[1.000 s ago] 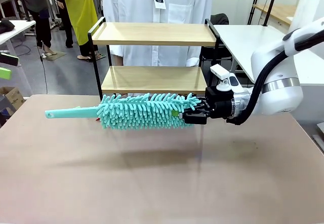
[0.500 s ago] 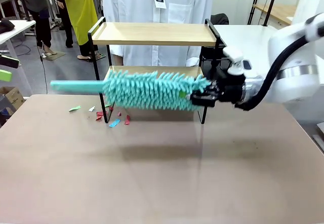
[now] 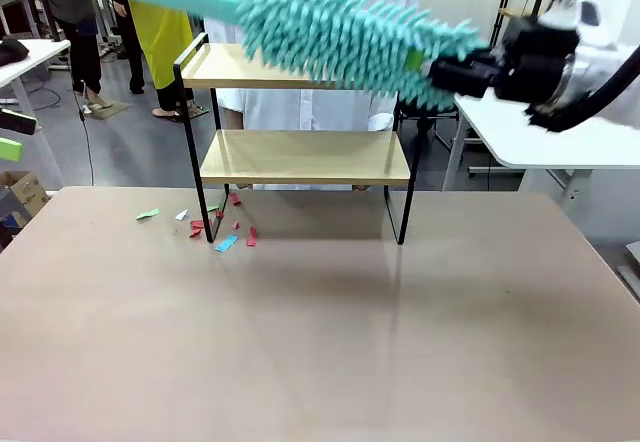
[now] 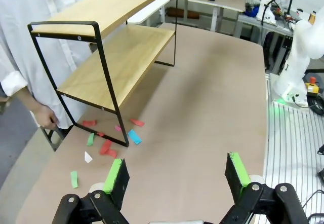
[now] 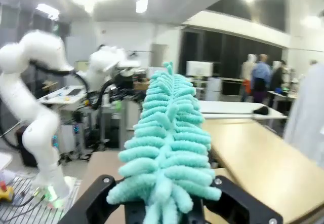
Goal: Clean the shelf.
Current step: Hand the Duster back to the human.
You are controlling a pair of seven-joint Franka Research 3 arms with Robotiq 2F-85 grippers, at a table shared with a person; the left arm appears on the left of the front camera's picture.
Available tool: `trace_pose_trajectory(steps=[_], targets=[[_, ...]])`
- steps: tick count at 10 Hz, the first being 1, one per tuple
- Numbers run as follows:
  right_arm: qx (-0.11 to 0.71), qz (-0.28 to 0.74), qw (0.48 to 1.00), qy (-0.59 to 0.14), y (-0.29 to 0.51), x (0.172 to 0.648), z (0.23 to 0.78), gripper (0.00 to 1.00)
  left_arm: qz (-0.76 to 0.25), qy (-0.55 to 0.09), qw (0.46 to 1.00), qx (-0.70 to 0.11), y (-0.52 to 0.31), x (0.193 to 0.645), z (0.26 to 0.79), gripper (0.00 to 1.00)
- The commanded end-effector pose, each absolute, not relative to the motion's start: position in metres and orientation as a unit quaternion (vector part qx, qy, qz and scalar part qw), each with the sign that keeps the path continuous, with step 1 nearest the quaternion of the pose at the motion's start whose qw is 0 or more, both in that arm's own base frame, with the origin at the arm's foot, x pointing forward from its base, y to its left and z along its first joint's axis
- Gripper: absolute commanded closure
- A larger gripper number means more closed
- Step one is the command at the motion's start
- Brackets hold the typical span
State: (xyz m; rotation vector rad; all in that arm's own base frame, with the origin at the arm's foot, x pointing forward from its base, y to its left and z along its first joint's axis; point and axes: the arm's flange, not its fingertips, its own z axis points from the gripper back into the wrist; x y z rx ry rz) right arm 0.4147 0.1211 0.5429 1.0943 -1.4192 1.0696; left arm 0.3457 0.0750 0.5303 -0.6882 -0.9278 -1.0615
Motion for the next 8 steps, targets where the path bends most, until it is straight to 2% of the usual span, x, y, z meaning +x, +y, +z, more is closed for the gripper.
trace_pose_trajectory(steps=[1,4,8], targets=[[0.414,0.360,0.544,-0.634,0.101,0.411,0.561,0.83,-0.478,-0.429,0.698,-0.316,0.075,0.347,0.532,0.00],[0.284,0.222,0.582,-0.729,0.032,0.392,0.567,0.83,-0.478,-0.429,0.698,-0.316,0.075,0.347,0.532,0.00],[0.168,0.084,0.620,-0.762,-0.036,0.370,0.542,0.83,-0.478,-0.429,0.698,-0.316,0.075,0.347,0.532,0.00]])
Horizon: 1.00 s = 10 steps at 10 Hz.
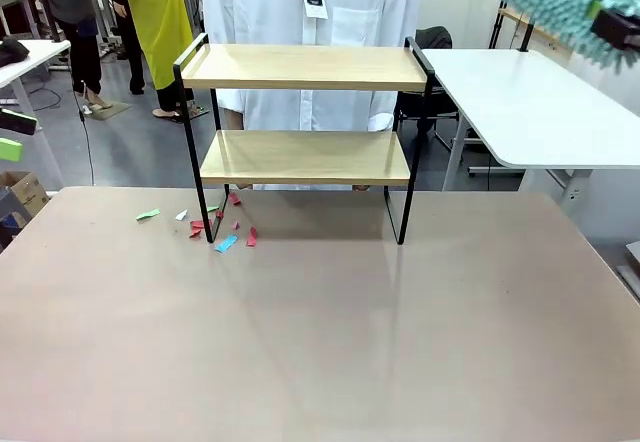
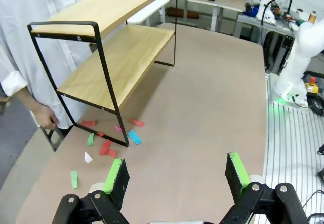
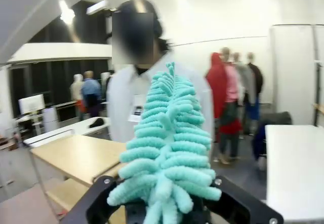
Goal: Clean the shelf.
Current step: Hand the Duster back to the human.
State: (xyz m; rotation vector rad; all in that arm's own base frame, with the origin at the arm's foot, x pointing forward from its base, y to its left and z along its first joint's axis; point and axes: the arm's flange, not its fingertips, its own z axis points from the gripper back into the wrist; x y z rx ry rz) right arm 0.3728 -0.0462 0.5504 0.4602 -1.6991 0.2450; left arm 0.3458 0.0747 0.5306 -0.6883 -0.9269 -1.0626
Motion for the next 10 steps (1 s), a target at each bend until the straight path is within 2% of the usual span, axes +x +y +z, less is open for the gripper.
trace_pose_trajectory(steps=[1,7,10], targets=[[0.151,0.066,0.628,-0.761,-0.046,0.365,0.531,0.83,-0.478,-0.429,0.698,-0.316,0.075,0.347,0.532,0.00],[0.128,0.020,0.720,-0.682,-0.076,0.344,0.406,0.83,-0.478,-0.429,0.698,-0.316,0.075,0.347,0.532,0.00],[0.139,0.015,0.742,-0.656,-0.069,0.335,0.350,0.83,-0.478,-0.429,0.698,-0.316,0.075,0.347,0.532,0.00]])
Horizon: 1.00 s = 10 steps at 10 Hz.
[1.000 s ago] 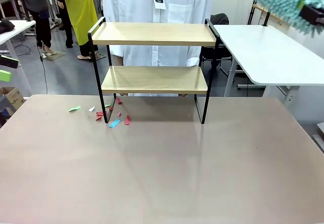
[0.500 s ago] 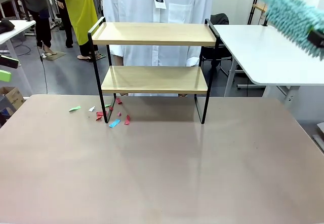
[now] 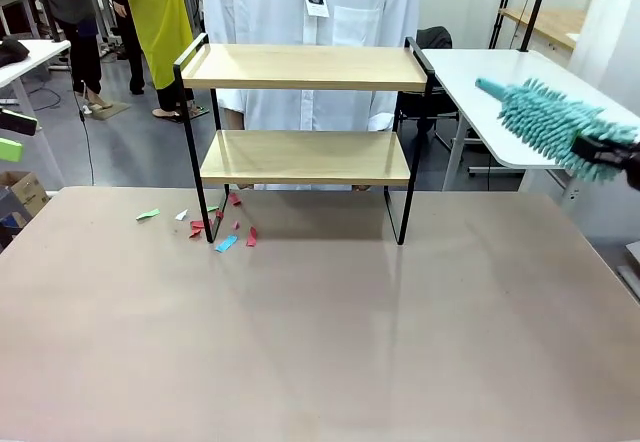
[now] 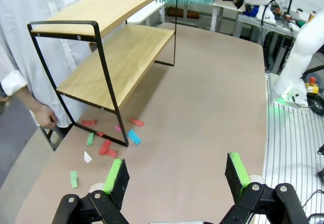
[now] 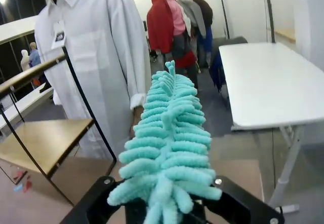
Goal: Clean the shelf.
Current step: Hand the Duster back to the human.
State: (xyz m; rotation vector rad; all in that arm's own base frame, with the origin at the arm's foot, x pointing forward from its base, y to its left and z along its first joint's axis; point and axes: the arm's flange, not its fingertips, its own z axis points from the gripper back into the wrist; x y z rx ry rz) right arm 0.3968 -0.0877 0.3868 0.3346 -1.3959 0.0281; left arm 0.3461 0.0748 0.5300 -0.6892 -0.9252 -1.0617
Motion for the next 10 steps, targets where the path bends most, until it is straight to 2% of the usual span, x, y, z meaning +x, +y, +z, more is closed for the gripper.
trace_pose_trajectory(steps=[1,2,10], targets=[[0.140,0.014,0.733,-0.665,-0.069,0.334,0.345,0.83,-0.478,-0.429,0.698,-0.316,0.075,0.347,0.532,0.00],[0.153,0.013,0.753,-0.640,-0.088,0.397,0.387,0.83,-0.478,-0.429,0.698,-0.316,0.075,0.347,0.532,0.00],[0.153,0.013,0.753,-0.640,-0.088,0.397,0.387,0.83,-0.478,-0.429,0.698,-0.316,0.075,0.347,0.532,0.00]])
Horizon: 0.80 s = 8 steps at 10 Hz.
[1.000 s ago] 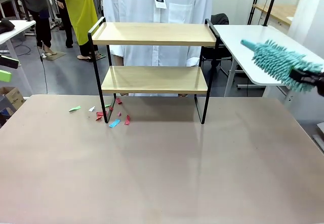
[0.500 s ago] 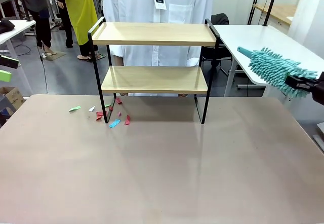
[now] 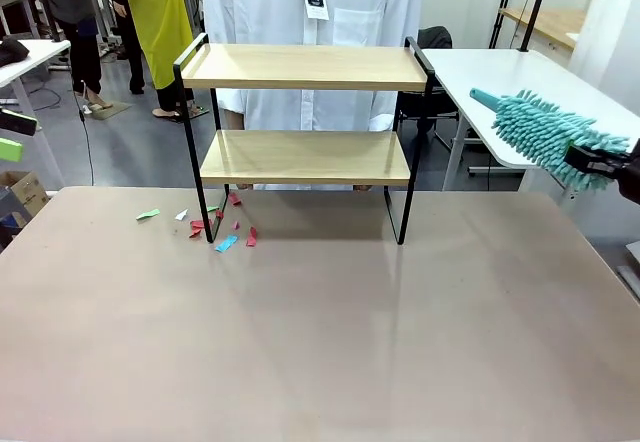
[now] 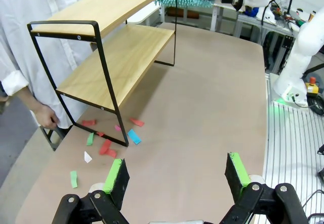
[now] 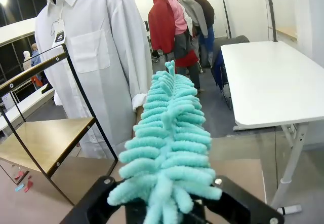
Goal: Clean the shelf.
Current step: Hand the Duster back to the human.
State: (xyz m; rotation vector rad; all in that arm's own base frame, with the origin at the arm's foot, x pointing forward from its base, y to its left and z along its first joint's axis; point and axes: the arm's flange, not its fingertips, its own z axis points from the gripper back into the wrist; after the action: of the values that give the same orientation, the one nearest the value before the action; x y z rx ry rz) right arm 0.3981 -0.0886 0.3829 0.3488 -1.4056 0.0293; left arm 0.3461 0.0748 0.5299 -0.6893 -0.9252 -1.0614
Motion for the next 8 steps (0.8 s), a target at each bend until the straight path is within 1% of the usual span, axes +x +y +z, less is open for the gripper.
trace_pose_trajectory(steps=[1,8], targets=[[0.153,0.013,0.753,-0.640,-0.0877,0.3968,0.3868,0.83,-0.478,-0.429,0.698,-0.316,0.0746,0.3474,0.5316,0.00],[0.153,0.013,0.753,-0.640,-0.0877,0.3968,0.3868,0.83,-0.478,-0.429,0.698,-0.316,0.0746,0.3474,0.5316,0.00]])
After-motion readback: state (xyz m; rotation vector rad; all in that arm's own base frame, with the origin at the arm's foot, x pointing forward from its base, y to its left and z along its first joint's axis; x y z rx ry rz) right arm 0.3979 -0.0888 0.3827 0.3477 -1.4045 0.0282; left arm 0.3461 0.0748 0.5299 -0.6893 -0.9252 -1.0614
